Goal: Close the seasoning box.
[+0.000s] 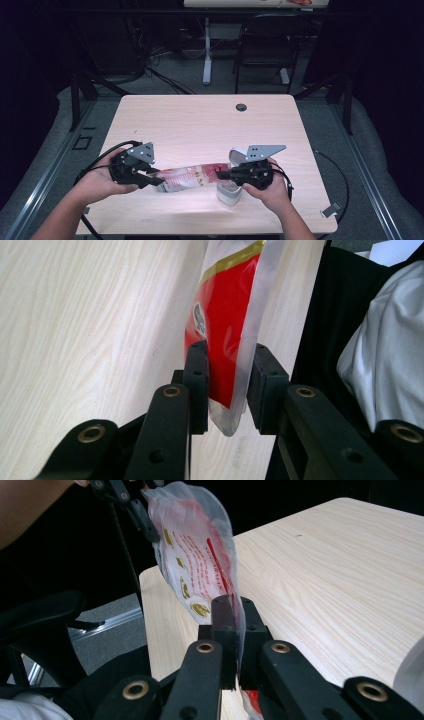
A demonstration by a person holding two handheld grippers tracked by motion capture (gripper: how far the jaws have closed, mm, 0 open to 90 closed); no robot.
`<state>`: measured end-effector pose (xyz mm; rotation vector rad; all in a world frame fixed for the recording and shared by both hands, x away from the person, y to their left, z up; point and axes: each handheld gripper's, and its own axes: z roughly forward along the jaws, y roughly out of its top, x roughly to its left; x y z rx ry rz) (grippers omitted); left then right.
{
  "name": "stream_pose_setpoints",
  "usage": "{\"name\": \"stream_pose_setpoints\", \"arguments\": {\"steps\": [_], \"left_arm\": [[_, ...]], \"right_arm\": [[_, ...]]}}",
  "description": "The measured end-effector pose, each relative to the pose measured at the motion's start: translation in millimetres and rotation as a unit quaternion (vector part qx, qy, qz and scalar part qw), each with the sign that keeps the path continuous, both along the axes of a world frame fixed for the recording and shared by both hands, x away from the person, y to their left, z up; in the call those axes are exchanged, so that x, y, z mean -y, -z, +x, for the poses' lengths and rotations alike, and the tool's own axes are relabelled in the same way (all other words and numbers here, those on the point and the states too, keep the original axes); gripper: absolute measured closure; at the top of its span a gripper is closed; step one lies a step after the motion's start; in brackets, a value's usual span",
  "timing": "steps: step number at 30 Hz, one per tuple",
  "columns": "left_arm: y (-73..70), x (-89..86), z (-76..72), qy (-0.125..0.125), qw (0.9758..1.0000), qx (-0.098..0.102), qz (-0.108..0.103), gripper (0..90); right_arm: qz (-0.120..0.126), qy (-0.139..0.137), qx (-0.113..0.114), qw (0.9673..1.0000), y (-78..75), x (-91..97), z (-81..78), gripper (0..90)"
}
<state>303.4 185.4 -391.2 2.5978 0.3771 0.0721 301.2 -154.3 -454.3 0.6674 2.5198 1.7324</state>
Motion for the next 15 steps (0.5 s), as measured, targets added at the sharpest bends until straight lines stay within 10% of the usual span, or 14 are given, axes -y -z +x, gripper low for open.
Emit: {"name": "stream_pose_setpoints", "arguments": {"steps": [15], "left_arm": [[-8.1,1.5,1.4,0.001,0.9999,0.008,-0.014,74.3]], "right_arm": [[0.0,0.009,-0.003,1.0,2.9,3.8,0.5,89.7]]}}
